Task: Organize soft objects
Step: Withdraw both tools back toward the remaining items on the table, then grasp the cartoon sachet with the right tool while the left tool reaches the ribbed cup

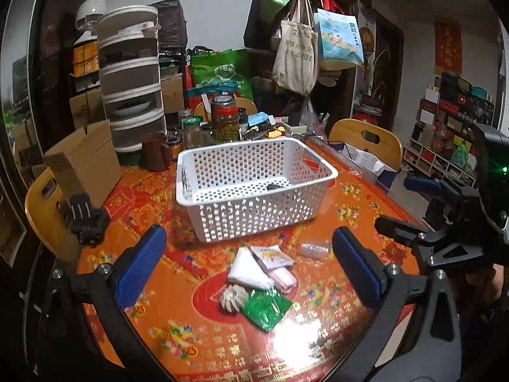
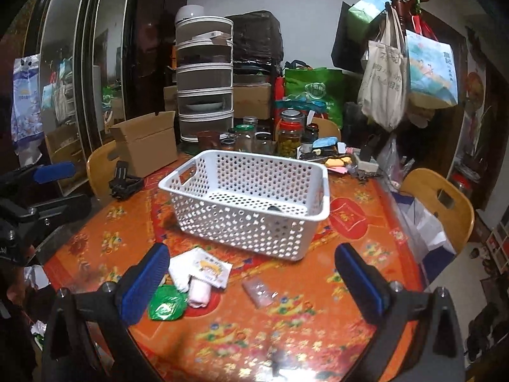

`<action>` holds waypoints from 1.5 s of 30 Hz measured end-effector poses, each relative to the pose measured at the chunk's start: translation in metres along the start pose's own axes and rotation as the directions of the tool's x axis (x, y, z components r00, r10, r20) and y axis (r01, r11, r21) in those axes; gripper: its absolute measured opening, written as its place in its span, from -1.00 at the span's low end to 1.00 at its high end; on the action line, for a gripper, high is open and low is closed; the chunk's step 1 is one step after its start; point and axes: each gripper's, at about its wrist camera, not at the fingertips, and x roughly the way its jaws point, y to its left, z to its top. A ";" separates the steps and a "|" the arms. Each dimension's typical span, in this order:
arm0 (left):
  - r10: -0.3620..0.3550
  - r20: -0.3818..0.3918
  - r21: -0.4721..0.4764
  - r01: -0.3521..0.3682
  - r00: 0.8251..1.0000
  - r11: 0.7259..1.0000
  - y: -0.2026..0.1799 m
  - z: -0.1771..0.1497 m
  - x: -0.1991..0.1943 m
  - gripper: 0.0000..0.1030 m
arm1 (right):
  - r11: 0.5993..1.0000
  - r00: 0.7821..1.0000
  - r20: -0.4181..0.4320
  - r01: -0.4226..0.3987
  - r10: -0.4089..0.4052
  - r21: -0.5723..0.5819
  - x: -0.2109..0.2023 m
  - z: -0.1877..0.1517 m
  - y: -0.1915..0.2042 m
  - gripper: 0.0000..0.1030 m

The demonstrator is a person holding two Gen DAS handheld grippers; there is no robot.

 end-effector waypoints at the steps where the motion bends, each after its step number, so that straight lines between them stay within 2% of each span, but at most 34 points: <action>1: 0.000 -0.002 -0.009 0.000 1.000 1.000 0.001 -0.005 0.000 1.00 | 1.000 1.000 0.000 -0.002 0.002 0.006 0.000 -0.005 0.001 1.00; 8: -0.001 -0.025 -0.083 -0.002 1.000 0.997 0.020 -0.054 0.014 1.00 | 0.998 1.000 -0.006 -0.008 0.009 0.068 0.004 -0.038 -0.002 1.00; 11: -0.010 -0.032 -0.098 0.007 0.999 0.995 0.025 -0.071 0.022 1.00 | 0.991 0.998 -0.008 -0.058 0.059 0.122 0.008 -0.058 -0.004 1.00; 14: 0.022 -0.047 -0.106 -0.027 0.999 0.994 0.033 -0.088 0.035 1.00 | 0.983 0.995 -0.005 -0.100 0.102 0.154 0.011 -0.076 -0.003 0.99; 17: 0.004 -0.085 -0.147 -0.017 0.996 0.989 0.044 -0.103 0.055 1.00 | 0.976 0.990 -0.019 -0.137 0.142 0.168 0.022 -0.088 0.003 0.87; 19: -0.009 -0.112 -0.171 -0.011 0.994 0.985 0.047 -0.111 0.069 1.00 | 0.974 0.985 -0.049 -0.157 0.167 0.165 0.036 -0.092 0.009 0.71; 22: -0.015 -0.147 -0.170 -0.011 0.989 0.985 0.049 -0.124 0.090 0.99 | 0.972 0.977 -0.095 -0.172 0.189 0.163 0.058 -0.096 0.017 0.45; 25: -0.019 -0.164 -0.164 -0.008 0.986 0.986 0.048 -0.129 0.105 0.96 | 0.968 0.969 -0.128 -0.191 0.212 0.163 0.077 -0.100 0.025 0.35; 30: -0.031 -0.179 -0.172 -0.001 0.983 0.985 0.052 -0.132 0.123 0.87 | 0.968 0.964 -0.159 -0.187 0.213 0.166 0.098 -0.100 0.030 0.24; 37: -0.050 -0.210 -0.181 0.011 0.976 0.983 0.056 -0.133 0.146 0.54 | 0.977 0.963 -0.179 -0.182 0.200 0.114 0.128 -0.077 0.041 0.24; 45: -0.058 -0.224 -0.169 0.019 0.973 0.985 0.054 -0.134 0.156 0.42 | 0.983 0.959 -0.215 -0.174 0.184 0.065 0.164 -0.056 0.054 0.24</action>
